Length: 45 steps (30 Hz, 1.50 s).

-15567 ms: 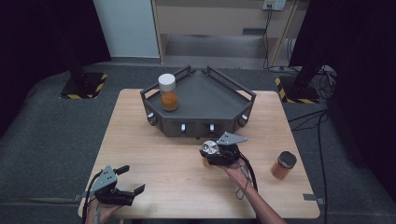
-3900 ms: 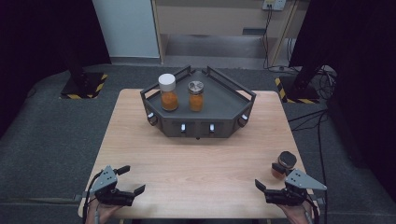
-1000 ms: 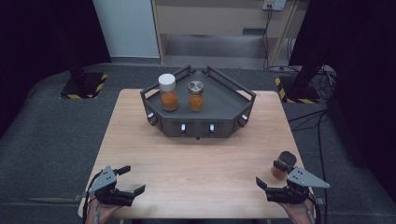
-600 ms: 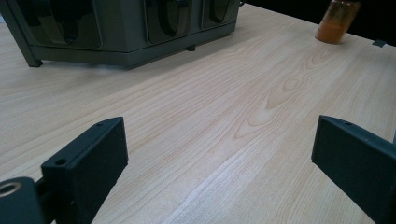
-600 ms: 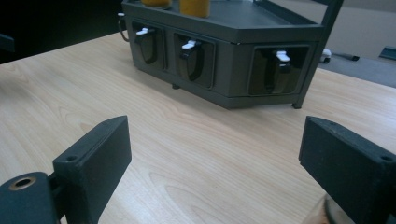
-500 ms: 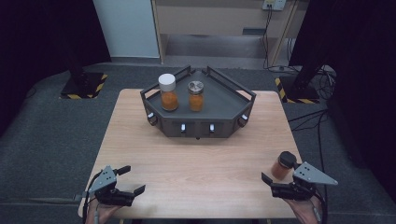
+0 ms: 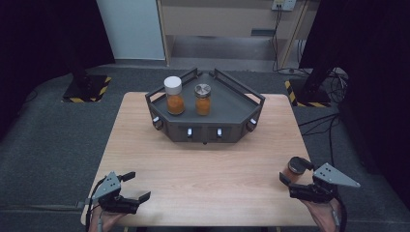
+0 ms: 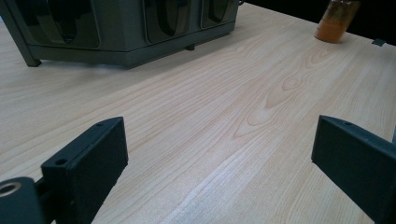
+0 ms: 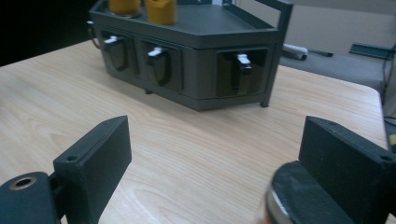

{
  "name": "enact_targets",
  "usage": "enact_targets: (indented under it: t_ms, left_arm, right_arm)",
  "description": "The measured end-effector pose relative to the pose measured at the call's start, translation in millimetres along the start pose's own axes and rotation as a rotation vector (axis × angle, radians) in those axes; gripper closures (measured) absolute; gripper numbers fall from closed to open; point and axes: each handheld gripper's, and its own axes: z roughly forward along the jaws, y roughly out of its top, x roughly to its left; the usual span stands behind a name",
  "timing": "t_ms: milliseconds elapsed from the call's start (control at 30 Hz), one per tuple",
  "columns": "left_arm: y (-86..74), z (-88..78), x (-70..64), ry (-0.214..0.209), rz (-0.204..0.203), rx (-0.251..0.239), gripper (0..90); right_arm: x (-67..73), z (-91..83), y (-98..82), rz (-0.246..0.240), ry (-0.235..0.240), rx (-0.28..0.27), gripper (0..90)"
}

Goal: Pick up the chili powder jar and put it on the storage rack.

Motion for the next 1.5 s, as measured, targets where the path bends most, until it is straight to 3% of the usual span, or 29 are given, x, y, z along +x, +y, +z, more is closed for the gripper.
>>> enact_targets:
  t_ms: [400,967,1500]
  left_arm:
    - [-0.1,0.0,0.3,-0.002,0.001,-0.001,2.9]
    - [0.0,0.1,0.1,-0.002,0.002,0.0,2.9]
    - [0.2,0.1,0.0,-0.001,0.002,0.002,3.0]
  right_arm:
    - [-10.1,6.8,1.0,0.014,-0.045,0.02,9.5]
    - [-30.7,26.3,-15.4,0.099,-0.103,0.076,10.3]
    - [-46.1,38.7,-32.3,0.154,-0.091,0.11,16.8]
